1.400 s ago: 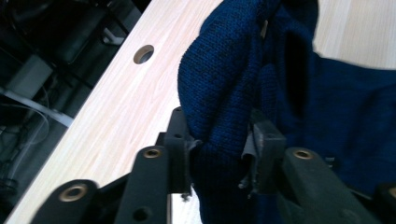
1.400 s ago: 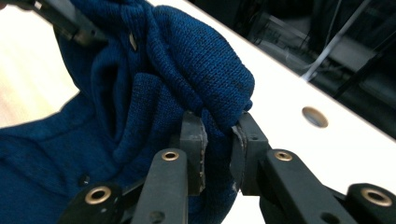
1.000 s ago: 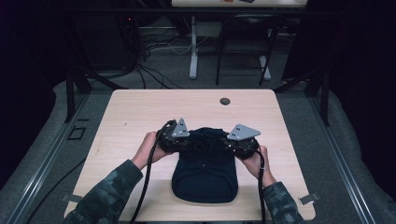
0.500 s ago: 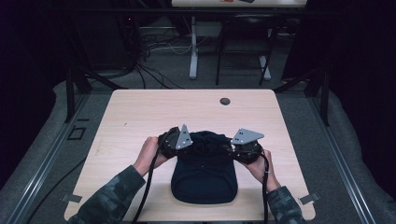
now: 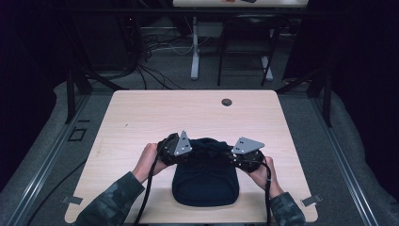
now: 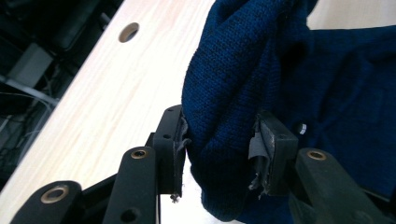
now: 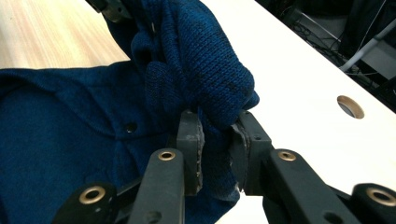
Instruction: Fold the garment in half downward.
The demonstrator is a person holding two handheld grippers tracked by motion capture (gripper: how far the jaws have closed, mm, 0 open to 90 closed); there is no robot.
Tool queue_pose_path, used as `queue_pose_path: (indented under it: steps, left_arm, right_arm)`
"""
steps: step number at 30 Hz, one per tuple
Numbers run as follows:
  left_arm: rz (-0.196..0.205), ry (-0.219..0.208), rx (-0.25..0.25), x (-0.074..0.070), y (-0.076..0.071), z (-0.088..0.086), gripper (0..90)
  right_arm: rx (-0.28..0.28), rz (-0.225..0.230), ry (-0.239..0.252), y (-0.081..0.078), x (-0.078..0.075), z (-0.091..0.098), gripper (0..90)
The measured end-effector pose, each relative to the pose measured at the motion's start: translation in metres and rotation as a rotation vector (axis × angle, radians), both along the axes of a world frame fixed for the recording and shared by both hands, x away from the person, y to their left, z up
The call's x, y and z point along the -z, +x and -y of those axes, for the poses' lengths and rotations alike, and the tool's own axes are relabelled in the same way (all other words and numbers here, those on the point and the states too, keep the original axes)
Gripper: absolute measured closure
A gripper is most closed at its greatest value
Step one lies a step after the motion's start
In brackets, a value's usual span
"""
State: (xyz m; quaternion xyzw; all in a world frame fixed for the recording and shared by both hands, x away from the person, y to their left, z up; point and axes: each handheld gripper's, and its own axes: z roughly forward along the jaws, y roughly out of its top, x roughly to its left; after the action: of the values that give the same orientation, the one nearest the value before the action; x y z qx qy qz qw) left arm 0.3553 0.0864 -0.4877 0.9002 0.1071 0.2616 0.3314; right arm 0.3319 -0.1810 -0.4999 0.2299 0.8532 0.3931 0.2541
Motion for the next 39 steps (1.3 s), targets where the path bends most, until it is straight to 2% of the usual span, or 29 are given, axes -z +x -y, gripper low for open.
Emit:
queue_pose_path:
  steps: [5, 14, 15, 17, 24, 39]
  left_arm:
    - [-0.030, -0.013, 0.028, 0.002, -0.005, -0.001, 62.2]
    - [-0.046, -0.019, 0.053, 0.004, -0.014, -0.001, 62.8]
    - [-0.053, -0.006, 0.060, 0.004, -0.015, -0.001, 63.0]
    - [-0.051, -0.015, 0.062, 0.006, -0.017, 0.000, 62.9]
    - [-0.066, -0.007, 0.077, 0.007, -0.021, 0.000, 63.0]
    - [-0.117, -0.020, 0.088, 0.028, -0.035, -0.002, 63.2]
  right_arm:
    - [-0.014, 0.003, -0.013, -0.005, 0.001, 0.002, 74.4]
    - [-0.032, 0.008, -0.027, -0.014, 0.005, 0.006, 74.6]
    - [-0.037, 0.006, -0.027, -0.015, 0.005, 0.006, 74.7]
    - [-0.039, 0.006, -0.033, -0.017, 0.006, 0.006, 74.8]
    - [-0.048, -0.006, -0.042, -0.022, 0.007, 0.008, 75.0]
    - [-0.081, -0.052, -0.080, -0.034, 0.020, 0.007, 75.0]
